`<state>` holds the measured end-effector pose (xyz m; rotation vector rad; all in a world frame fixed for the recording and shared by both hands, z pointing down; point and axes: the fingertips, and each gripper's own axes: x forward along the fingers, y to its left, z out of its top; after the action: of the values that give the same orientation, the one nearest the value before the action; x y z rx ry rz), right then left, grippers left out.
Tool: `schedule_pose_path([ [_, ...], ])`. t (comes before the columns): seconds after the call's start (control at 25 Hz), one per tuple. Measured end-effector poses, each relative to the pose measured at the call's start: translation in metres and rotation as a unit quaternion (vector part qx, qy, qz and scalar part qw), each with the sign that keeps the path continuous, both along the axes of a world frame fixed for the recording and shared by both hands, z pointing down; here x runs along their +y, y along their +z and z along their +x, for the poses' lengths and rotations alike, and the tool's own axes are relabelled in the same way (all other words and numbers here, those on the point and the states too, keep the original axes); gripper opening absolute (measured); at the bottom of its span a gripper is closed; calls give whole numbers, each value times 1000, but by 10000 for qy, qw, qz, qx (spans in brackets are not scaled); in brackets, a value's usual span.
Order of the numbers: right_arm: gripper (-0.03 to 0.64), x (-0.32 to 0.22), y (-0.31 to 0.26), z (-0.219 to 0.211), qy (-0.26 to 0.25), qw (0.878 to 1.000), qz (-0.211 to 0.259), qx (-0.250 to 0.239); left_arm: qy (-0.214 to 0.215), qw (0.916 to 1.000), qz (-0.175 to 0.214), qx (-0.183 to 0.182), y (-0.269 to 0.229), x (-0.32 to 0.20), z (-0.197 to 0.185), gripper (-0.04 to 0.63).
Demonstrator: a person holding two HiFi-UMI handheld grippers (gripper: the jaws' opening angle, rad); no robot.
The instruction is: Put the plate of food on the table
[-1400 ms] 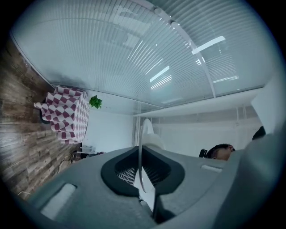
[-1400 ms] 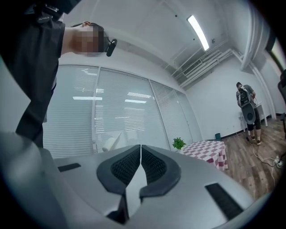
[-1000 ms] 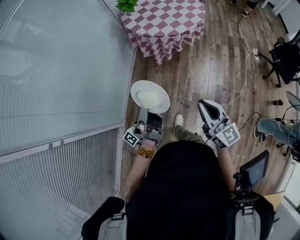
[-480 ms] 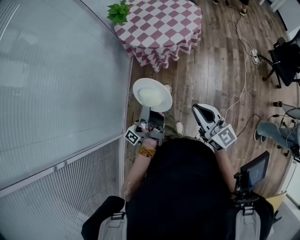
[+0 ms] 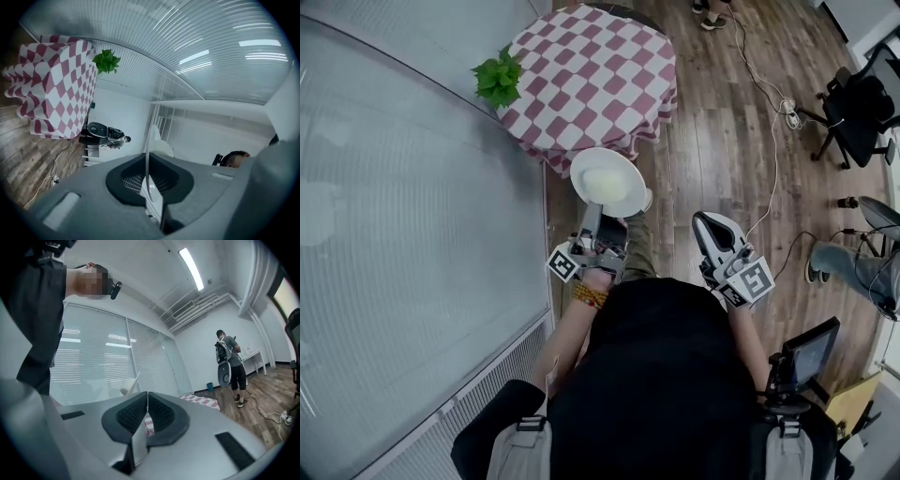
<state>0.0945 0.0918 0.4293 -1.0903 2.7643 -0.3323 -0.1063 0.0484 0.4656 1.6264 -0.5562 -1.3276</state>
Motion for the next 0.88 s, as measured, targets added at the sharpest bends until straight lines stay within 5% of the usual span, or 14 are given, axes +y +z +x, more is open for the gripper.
schedule_pose_path([
  [0.28,12,-96,-4,10,604,9976,-345,58,435,9987,-240,-109,1,-142,13,17],
  [0.64,12,-198,-17,28,1235,9915,-371,177,471,9984,-217,-210,10,-333,20,17],
  [0.88,12,-227,-4,35,1665,9841,-581,214,437,9932,-306,-1038,41,-470,35,17],
])
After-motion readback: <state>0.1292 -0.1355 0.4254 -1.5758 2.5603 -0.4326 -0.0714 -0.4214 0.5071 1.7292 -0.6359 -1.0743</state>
